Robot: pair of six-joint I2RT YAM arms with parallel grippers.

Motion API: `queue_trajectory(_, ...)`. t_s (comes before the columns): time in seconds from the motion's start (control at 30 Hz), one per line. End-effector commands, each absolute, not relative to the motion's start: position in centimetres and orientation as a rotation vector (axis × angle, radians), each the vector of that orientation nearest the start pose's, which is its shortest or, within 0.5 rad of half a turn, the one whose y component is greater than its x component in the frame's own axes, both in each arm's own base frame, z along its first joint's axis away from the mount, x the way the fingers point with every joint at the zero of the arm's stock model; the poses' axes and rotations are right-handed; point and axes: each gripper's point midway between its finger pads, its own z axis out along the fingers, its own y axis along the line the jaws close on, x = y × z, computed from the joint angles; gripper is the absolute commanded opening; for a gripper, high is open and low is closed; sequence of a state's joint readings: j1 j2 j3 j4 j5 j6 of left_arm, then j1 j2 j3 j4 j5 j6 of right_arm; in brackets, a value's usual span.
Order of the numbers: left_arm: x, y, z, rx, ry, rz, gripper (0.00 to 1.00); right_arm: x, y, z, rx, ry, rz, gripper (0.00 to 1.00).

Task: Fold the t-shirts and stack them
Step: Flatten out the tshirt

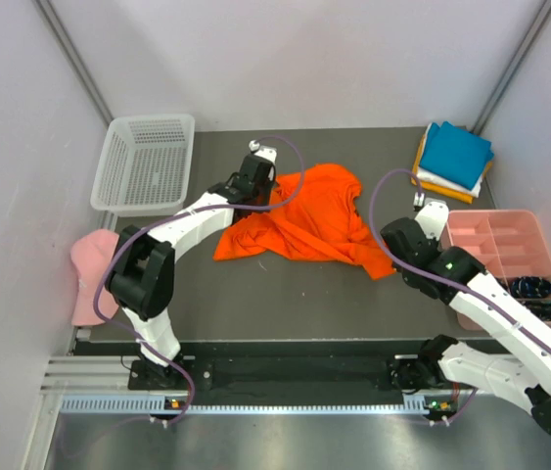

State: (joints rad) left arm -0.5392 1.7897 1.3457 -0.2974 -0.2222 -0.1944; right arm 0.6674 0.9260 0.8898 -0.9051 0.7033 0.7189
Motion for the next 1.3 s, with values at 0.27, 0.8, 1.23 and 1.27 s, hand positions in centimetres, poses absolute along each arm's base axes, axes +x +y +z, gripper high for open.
queue_trajectory(0.27, 41.8, -20.4, 13.5, 0.419, 2.253, 0.261, 0.0, 22.8, 6.6, 17.3, 0.326, 2.209, -0.131, 0.0)
queue_trajectory(0.8, 37.8, -28.5, 9.5, 0.646, 2.218, 0.42, 0.85, 22.4, 6.4, 16.9, 0.331, 2.215, -0.127, 0.0)
queue_trajectory(1.23, 37.5, -27.0, 16.4, 0.392, 2.194, -0.04, 0.97, 22.6, 7.1, 16.2, 0.316, 2.235, -0.112, 0.0)
queue_trajectory(1.27, 37.7, -27.2, 16.9, 0.36, 2.176, -0.114, 0.97, 22.6, 7.0, 16.2, 0.315, 2.235, -0.116, 0.0)
